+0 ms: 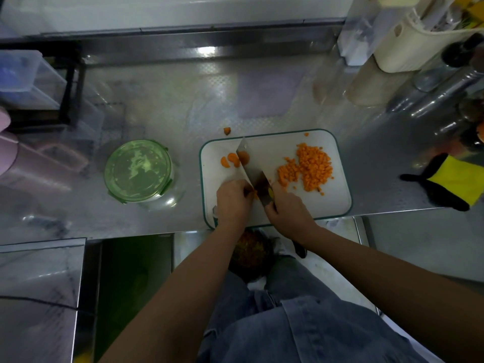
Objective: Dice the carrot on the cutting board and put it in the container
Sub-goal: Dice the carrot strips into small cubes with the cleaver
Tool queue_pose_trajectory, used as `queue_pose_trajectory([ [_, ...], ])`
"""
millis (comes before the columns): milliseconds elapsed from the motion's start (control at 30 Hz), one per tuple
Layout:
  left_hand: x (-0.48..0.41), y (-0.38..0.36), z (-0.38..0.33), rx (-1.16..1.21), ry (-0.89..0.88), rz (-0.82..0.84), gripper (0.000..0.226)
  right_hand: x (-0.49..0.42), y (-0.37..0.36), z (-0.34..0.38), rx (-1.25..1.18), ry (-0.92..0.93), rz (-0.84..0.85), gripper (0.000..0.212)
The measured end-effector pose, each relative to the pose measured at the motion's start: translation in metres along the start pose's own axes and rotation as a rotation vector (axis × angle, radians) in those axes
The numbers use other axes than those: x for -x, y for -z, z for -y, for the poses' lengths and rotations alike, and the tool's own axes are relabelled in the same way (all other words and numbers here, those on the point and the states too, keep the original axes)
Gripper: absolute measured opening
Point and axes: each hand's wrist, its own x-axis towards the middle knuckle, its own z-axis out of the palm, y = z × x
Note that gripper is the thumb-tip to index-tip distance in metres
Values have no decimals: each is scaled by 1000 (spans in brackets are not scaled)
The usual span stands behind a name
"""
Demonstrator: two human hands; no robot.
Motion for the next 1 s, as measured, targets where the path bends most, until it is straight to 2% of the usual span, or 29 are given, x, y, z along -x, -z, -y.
queue_pose_trajectory([
  [367,-2,-4,3,-43,-14,-13,15,0,0,3,56,21,24,34],
  [667,1,-5,2,-109,-42,-42,14,12,9,-11,100,52,95,16],
  [900,2,-6,1,-110,-43,-69,13,9,8,-11,118,60,91,18],
  [1000,2,-7,0,-104,-39,-68,13,3,4,-5,107,68,92,25],
])
